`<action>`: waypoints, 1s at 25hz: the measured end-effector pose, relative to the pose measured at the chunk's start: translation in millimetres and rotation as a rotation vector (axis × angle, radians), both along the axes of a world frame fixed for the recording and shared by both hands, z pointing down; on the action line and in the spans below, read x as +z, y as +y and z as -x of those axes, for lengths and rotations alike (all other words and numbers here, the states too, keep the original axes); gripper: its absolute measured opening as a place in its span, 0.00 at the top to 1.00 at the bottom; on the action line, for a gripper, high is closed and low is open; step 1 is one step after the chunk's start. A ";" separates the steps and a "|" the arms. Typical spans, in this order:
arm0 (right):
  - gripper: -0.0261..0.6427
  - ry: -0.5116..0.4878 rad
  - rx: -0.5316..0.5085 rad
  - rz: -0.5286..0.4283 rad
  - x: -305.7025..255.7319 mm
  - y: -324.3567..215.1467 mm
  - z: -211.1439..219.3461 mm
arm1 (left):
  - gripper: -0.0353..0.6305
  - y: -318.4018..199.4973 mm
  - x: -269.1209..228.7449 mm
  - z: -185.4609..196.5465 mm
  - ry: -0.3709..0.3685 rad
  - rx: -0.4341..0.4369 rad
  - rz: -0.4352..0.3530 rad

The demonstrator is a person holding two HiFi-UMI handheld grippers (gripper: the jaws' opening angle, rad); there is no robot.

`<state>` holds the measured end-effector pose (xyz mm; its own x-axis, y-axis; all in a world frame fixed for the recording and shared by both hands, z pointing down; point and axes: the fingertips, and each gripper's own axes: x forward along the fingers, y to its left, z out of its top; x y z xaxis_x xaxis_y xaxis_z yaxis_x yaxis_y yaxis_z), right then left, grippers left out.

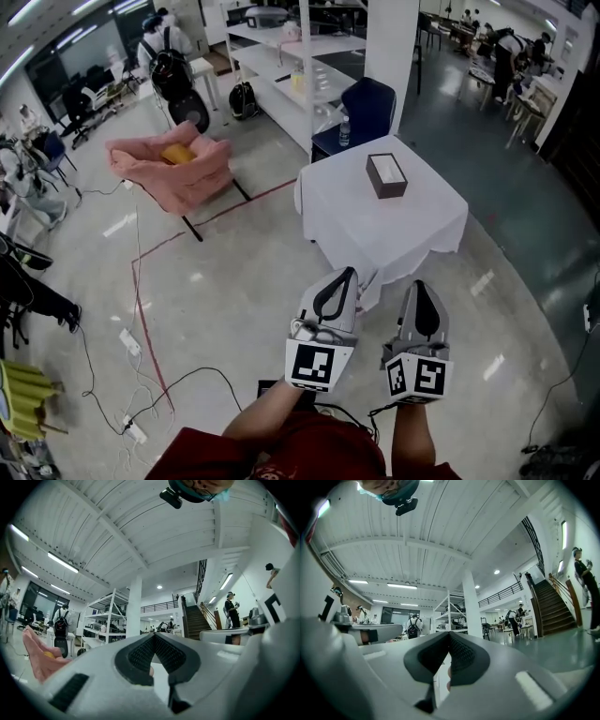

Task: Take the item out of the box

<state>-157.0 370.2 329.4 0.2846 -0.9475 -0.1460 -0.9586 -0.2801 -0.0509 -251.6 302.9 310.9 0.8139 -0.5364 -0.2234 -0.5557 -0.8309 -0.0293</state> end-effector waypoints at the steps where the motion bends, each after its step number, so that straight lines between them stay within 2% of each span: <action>1: 0.96 0.000 0.004 0.003 -0.5 -7.7 -2.5 | 0.94 -7.7 -1.1 -2.9 0.001 0.005 0.001; 12: 0.96 0.032 0.047 0.051 -2.0 -106.4 -19.0 | 0.94 -111.1 -9.4 -20.3 0.008 0.051 0.010; 25: 0.96 0.022 0.110 0.057 -4.6 -204.4 -31.1 | 0.94 -217.1 -12.4 -35.6 0.024 0.107 0.021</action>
